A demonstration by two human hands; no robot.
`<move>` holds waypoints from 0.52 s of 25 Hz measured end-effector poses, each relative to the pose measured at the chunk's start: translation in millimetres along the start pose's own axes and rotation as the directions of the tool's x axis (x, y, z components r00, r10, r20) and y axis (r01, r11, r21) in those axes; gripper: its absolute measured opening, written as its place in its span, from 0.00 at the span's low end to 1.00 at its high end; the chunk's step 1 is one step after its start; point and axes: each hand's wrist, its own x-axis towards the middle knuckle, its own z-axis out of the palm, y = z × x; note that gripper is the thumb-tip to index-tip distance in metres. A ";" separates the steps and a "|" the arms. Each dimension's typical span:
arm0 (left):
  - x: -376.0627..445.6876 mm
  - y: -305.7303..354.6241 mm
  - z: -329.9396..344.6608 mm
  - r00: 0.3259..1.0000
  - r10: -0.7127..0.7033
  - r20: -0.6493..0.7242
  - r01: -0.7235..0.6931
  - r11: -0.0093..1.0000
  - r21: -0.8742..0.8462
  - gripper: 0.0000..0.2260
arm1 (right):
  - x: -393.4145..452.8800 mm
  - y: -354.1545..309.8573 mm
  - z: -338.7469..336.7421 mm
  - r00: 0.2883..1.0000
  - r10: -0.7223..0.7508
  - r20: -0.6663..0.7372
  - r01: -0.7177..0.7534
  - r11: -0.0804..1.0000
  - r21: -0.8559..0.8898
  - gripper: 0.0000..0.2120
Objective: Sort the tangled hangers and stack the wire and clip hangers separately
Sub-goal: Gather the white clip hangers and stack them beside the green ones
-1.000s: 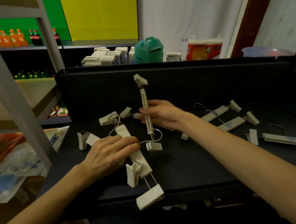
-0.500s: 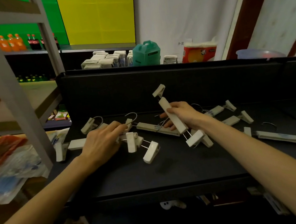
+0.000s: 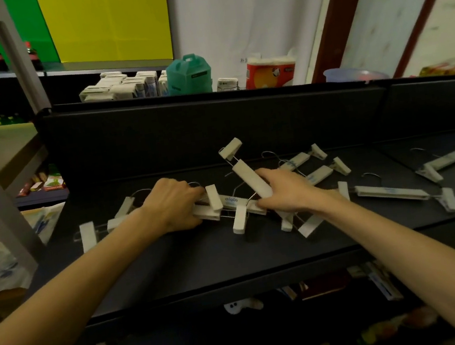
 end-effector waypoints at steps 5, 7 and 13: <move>8.0 11.8 -14.3 1.000 0.006 0.025 -0.005 0.999 -0.032 0.18 | -11.2 1.3 7.6 0.996 0.067 0.056 -0.070 0.996 0.055 0.33; 3.0 15.6 -17.6 1.000 -0.025 -0.005 0.025 1.000 0.003 0.16 | -9.5 -1.5 10.7 0.999 0.048 0.009 -0.048 0.998 0.040 0.31; -3.5 19.8 -59.9 0.991 -0.106 -0.083 0.116 0.985 0.130 0.19 | -15.7 13.6 -2.4 0.979 -0.125 -0.158 0.148 0.978 0.144 0.27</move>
